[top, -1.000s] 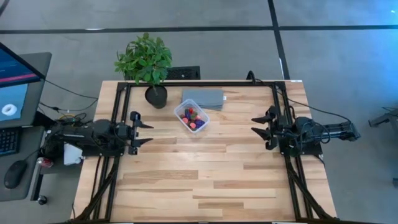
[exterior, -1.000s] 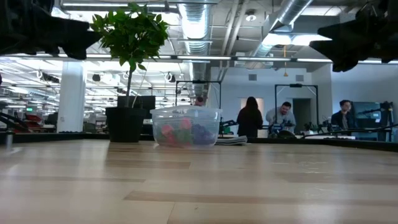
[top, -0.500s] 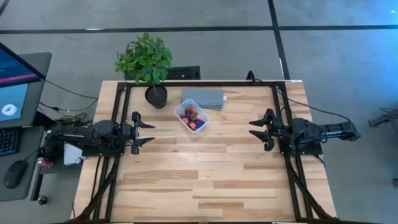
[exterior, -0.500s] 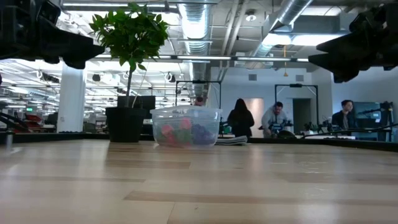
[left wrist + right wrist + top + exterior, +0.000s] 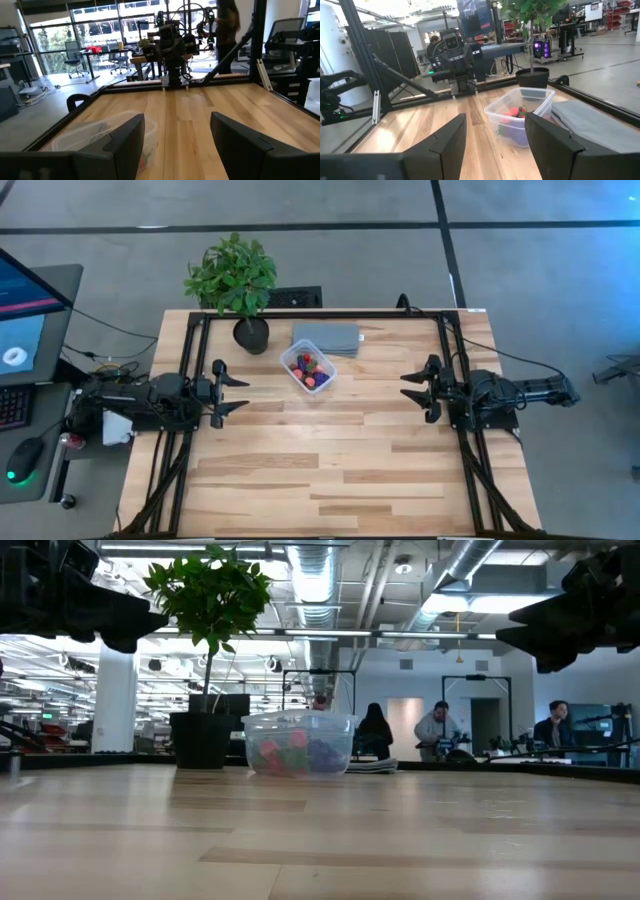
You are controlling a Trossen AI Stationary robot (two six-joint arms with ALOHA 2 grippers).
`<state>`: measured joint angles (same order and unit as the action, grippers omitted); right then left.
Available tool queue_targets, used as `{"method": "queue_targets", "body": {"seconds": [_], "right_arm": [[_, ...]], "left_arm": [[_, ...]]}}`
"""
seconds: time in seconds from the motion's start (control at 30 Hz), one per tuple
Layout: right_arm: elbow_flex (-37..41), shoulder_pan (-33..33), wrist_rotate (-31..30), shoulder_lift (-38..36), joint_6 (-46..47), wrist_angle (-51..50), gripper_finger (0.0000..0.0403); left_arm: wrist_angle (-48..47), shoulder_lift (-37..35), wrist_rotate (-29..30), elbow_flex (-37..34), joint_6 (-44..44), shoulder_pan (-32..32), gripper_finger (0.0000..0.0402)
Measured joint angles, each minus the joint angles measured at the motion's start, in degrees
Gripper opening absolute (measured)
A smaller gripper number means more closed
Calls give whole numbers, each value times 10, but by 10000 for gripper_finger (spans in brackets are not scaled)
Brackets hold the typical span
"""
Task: Pick and placing Produce into tupperware
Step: Return to Home Position
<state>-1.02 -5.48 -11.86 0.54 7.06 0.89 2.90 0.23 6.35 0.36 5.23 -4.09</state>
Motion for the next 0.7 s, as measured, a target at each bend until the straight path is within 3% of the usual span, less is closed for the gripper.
{"method": "queue_targets", "body": {"seconds": [0.7], "right_arm": [[0, 0, 0, 0, 0, 0, 225]], "left_arm": [[0, 0, 1, 0, -5, 0, 219]]}}
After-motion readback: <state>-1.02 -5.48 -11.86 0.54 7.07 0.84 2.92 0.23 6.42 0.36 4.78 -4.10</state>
